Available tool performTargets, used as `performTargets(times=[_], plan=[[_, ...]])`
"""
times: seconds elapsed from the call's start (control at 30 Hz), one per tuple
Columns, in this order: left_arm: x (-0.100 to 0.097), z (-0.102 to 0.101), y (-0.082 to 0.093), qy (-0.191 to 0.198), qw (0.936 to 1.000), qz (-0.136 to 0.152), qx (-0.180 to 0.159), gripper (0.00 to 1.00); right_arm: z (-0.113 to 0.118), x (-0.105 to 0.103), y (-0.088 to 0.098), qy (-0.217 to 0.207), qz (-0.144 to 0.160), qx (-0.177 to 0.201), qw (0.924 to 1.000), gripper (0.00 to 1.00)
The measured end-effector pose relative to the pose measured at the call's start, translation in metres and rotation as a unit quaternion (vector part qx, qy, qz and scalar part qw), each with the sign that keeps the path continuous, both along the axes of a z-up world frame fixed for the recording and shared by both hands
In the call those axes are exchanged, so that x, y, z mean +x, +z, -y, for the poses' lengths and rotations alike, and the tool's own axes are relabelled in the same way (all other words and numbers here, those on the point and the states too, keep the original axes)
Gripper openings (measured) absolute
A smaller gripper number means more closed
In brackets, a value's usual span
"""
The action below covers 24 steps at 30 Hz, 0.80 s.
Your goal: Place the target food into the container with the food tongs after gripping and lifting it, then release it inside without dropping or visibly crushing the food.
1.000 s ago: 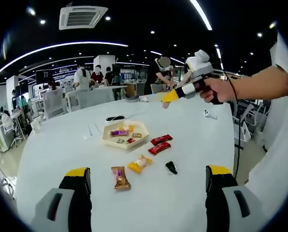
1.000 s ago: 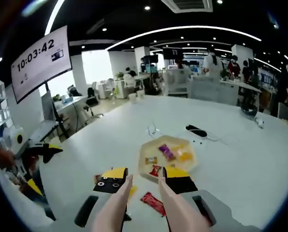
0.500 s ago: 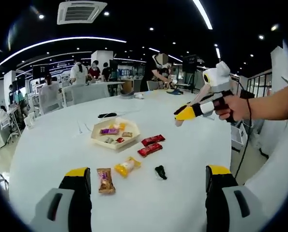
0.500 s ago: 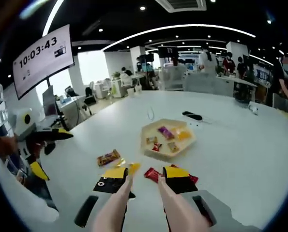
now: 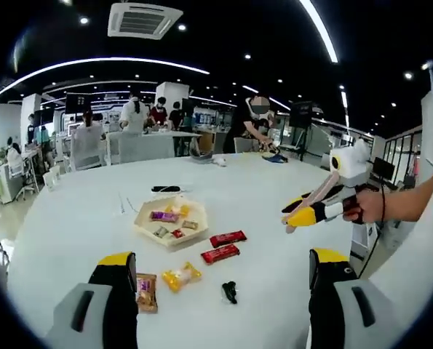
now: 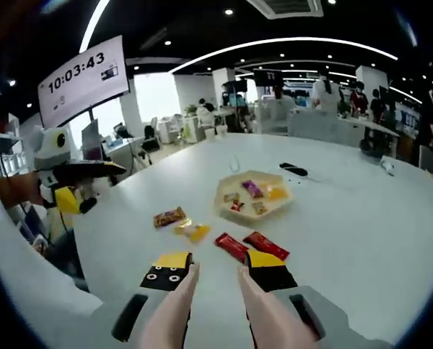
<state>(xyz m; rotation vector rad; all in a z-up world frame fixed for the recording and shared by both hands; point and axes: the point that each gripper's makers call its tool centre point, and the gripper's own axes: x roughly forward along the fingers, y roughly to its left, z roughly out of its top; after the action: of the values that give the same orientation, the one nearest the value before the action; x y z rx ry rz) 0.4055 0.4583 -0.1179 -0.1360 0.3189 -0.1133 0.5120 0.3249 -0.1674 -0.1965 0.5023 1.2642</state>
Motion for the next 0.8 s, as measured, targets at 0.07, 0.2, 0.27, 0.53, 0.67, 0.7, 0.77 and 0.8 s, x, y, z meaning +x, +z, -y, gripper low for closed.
performTargets(times=[0.07,0.2,0.27,0.53,0.67,0.7,0.77,0.8], plan=[[0.001,0.003,0.002,0.017,0.9998,-0.004,-0.012,0.99,0.002,0.002,-0.001,0.013,-0.005,0.009,0.9999,0.28],[-0.003,-0.001,-0.002,0.078,0.9968,-0.017,0.005,0.91,0.003,0.003,-0.008,0.049,-0.012,0.007,0.9987,0.28],[-0.006,-0.003,-0.005,0.100,0.9947,-0.021,0.011,0.88,0.004,0.003,-0.013,0.066,-0.012,0.004,0.9977,0.28],[-0.024,-0.006,-0.019,0.145,0.9855,-0.063,0.061,0.97,0.004,-0.007,-0.018,0.113,-0.009,0.002,0.9936,0.28],[-0.027,0.002,-0.022,0.150,0.9844,-0.075,0.052,0.99,0.004,-0.007,-0.022,0.121,-0.013,0.002,0.9926,0.28],[-0.028,0.004,-0.021,0.154,0.9839,-0.073,0.053,0.99,0.003,-0.007,-0.021,0.127,-0.013,0.007,0.9918,0.28],[-0.027,0.005,-0.019,0.159,0.9840,-0.057,0.057,0.99,0.003,-0.007,-0.022,0.129,-0.015,0.008,0.9914,0.28],[-0.027,0.008,-0.021,0.159,0.9848,-0.055,0.045,0.99,0.003,-0.006,-0.026,0.133,-0.015,0.005,0.9910,0.28]])
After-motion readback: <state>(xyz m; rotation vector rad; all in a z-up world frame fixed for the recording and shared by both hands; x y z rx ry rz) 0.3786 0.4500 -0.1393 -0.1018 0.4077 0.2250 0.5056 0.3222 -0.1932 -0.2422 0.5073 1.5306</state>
